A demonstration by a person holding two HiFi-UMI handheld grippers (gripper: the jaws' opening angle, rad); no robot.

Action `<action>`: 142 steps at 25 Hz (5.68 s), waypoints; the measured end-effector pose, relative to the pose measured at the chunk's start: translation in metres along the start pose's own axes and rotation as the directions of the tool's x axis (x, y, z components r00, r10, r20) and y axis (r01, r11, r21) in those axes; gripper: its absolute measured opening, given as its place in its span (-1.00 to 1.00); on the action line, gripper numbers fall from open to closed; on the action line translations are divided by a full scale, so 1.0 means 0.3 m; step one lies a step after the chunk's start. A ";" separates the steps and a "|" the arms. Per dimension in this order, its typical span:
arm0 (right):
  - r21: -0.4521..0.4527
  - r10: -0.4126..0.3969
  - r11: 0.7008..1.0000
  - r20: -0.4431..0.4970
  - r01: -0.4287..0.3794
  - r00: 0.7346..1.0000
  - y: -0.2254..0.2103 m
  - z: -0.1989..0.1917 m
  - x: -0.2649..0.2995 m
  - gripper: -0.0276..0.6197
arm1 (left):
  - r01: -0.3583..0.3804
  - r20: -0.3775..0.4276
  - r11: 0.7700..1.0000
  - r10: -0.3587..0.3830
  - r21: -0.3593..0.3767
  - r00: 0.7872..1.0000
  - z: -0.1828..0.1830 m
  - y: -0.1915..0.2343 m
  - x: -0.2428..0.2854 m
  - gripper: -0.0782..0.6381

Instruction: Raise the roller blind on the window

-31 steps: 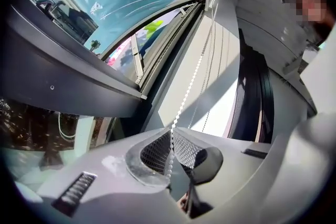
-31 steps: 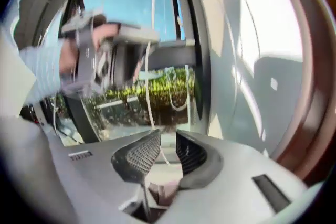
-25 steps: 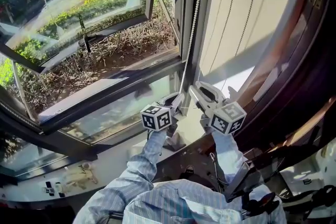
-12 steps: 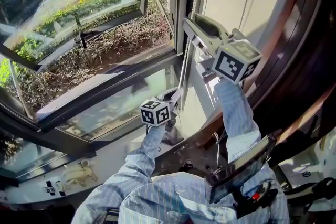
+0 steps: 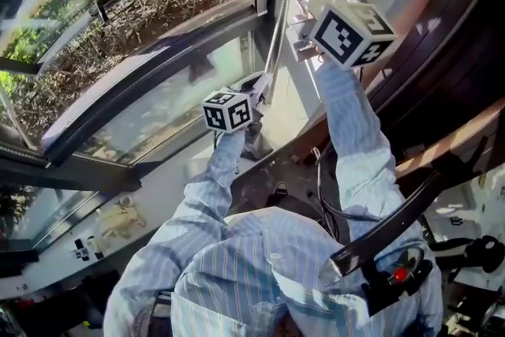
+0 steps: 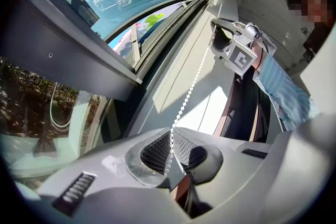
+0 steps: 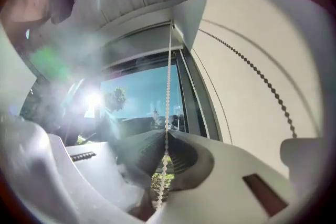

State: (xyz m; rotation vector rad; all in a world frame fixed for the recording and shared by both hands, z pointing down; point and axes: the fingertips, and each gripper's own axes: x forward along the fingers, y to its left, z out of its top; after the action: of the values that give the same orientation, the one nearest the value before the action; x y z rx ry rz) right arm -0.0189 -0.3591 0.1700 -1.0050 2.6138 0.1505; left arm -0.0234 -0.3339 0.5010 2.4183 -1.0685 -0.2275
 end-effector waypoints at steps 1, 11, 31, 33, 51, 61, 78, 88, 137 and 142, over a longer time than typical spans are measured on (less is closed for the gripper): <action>-0.020 -0.022 1.000 -0.015 0.021 1.000 -0.005 -0.035 -0.009 -0.88 | -0.011 -0.018 1.000 0.011 -0.007 1.000 -0.029 0.018 0.002 -0.74; -0.022 -0.137 0.990 -0.292 0.137 0.946 0.006 -0.685 -0.248 -0.88 | -0.214 -0.383 0.975 0.174 -0.062 0.907 -0.600 0.243 -0.157 -0.74; -0.051 -0.120 0.993 -0.534 0.110 0.837 0.149 -1.116 -0.437 -0.88 | 0.006 0.324 0.926 -0.138 0.377 0.936 0.422 -0.198 -0.258 -0.65; -0.051 -0.121 0.993 -0.535 0.111 0.836 0.160 -1.118 -0.445 -0.88 | 0.050 0.348 0.899 -0.219 0.435 0.911 0.561 -0.305 -0.228 -0.65; -0.062 -0.119 0.993 -0.510 0.102 0.852 0.183 -1.111 -0.475 -0.88 | 0.061 0.394 0.831 -0.325 0.553 0.860 0.976 -0.568 -0.072 -0.70; -0.082 -0.129 0.992 -0.568 0.100 0.813 0.172 -1.208 -0.529 -0.88 | 0.112 0.366 0.909 -0.271 0.401 0.890 0.888 -0.474 -0.060 -0.75; -0.017 -0.016 1.000 -0.954 -0.002 0.300 0.237 -1.765 -1.038 -0.86 | -0.040 0.037 0.998 0.038 0.047 0.999 0.044 0.062 -0.047 -0.76; 0.077 0.074 0.996 -0.306 -0.053 0.949 0.099 -0.493 -0.250 -0.64 | -0.017 0.061 0.998 0.014 0.056 0.998 0.040 0.053 -0.054 -0.76; 0.007 -0.145 0.983 -0.596 0.186 0.790 0.144 -1.175 -0.439 -0.89 | -0.172 -0.262 0.983 0.182 0.061 0.948 -0.566 0.211 -0.344 -0.76; -0.020 -0.184 0.974 -0.646 0.225 0.741 0.195 -1.227 -0.530 -0.64 | -0.242 -0.131 0.954 0.266 0.176 0.955 -0.456 0.205 -0.428 -0.75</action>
State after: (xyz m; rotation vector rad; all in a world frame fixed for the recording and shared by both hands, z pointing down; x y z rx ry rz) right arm -0.0473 -0.2947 0.5688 -1.5355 3.0368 -0.4070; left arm -0.1049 -0.2260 0.6450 2.3558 -1.3551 0.1338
